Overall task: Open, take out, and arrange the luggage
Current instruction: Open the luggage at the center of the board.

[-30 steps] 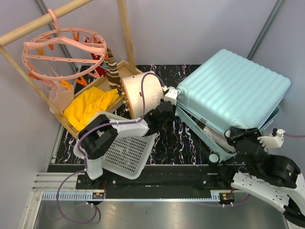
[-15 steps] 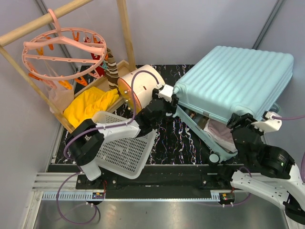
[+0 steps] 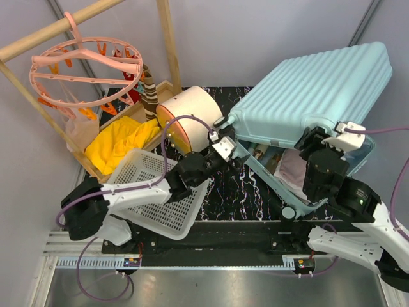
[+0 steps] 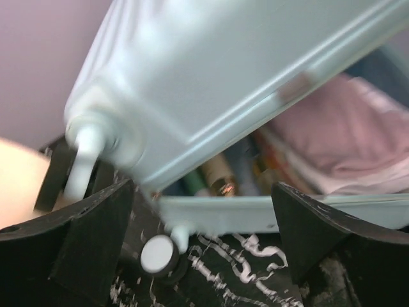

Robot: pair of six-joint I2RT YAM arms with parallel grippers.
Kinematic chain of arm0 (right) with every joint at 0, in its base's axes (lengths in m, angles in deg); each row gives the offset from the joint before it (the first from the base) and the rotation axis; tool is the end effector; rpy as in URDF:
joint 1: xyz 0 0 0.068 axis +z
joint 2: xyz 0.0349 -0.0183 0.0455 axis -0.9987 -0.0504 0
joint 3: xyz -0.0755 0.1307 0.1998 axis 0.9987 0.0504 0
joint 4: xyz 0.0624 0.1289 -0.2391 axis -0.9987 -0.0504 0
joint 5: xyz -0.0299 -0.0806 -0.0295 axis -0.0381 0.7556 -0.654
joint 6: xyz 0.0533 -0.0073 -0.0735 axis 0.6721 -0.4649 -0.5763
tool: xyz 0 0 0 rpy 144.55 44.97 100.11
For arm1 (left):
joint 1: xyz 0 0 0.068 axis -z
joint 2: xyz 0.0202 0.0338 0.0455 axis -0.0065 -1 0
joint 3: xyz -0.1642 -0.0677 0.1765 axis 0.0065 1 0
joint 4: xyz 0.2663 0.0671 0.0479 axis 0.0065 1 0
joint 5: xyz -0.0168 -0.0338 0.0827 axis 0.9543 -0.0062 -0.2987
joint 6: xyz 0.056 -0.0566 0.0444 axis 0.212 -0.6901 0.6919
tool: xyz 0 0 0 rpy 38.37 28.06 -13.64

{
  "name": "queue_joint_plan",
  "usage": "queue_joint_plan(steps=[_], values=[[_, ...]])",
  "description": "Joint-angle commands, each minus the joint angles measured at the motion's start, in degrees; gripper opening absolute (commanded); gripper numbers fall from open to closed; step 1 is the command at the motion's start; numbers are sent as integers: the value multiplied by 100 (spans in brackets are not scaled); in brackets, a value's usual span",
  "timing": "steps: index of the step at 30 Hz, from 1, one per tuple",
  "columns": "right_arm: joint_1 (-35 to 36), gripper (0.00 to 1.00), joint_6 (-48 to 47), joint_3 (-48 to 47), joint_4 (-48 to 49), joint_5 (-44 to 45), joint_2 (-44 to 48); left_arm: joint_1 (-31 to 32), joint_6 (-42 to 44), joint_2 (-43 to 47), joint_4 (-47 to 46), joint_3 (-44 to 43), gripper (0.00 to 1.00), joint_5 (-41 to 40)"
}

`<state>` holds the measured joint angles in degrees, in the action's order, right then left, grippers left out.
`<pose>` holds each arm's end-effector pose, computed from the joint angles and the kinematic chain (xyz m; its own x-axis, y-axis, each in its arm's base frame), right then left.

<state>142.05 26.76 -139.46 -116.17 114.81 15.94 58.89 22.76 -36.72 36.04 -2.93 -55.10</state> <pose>0.1471 0.0729 0.4173 0.0185 0.1866 -0.9823 0.3397 0.9228 0.1817 0.2164 -0.3316 0.2523 0.1090 0.0351 -0.9934 0.7321 0.6732 0.1041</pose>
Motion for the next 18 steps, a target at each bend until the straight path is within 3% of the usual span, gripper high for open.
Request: queue_joint_plan(steps=[1, 8, 11, 18], values=[[87, 0, -1221, -732, 1534, -965, -526, 138, 593, 747, -397, -160, 99, 700], [87, 0, -1908, -1127, 2598, -1387, -1520, 129, 752, 713, 174, -791, 99, 122], [87, 0, -1979, -1294, 2907, -1589, -1819, 120, 603, 633, 887, -1363, 99, 452], [96, 0, -2216, -1505, 3215, -2125, -1995, 120, 663, 634, 229, -1671, 99, 1131]])
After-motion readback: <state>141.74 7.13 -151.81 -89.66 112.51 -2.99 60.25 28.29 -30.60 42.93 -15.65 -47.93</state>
